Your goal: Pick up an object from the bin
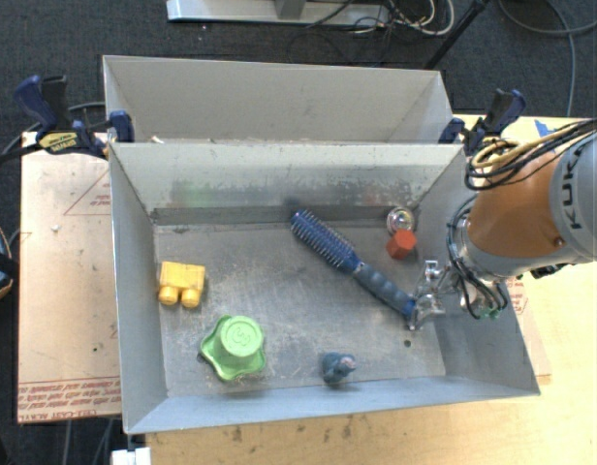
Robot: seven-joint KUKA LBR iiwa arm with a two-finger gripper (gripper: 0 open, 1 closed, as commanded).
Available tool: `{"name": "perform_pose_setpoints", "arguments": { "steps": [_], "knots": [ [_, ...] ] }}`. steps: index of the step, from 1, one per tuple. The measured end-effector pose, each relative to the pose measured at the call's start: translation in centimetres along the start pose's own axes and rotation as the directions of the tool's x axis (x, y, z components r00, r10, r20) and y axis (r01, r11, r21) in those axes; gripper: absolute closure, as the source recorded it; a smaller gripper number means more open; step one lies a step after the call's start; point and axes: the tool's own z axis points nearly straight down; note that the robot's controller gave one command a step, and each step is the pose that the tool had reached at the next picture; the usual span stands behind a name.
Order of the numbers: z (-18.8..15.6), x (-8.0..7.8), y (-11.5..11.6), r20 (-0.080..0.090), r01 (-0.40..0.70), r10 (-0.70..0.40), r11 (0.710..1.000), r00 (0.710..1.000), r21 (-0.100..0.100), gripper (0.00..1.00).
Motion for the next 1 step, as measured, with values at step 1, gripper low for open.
{"name": "perform_pose_setpoints", "arguments": {
  "steps": [1],
  "knots": [
    [-16.61, 1.31, -0.79, 0.003, 0.43, -0.43, 0.903, 0.903, 0.002, 1.0]
  ]
}}
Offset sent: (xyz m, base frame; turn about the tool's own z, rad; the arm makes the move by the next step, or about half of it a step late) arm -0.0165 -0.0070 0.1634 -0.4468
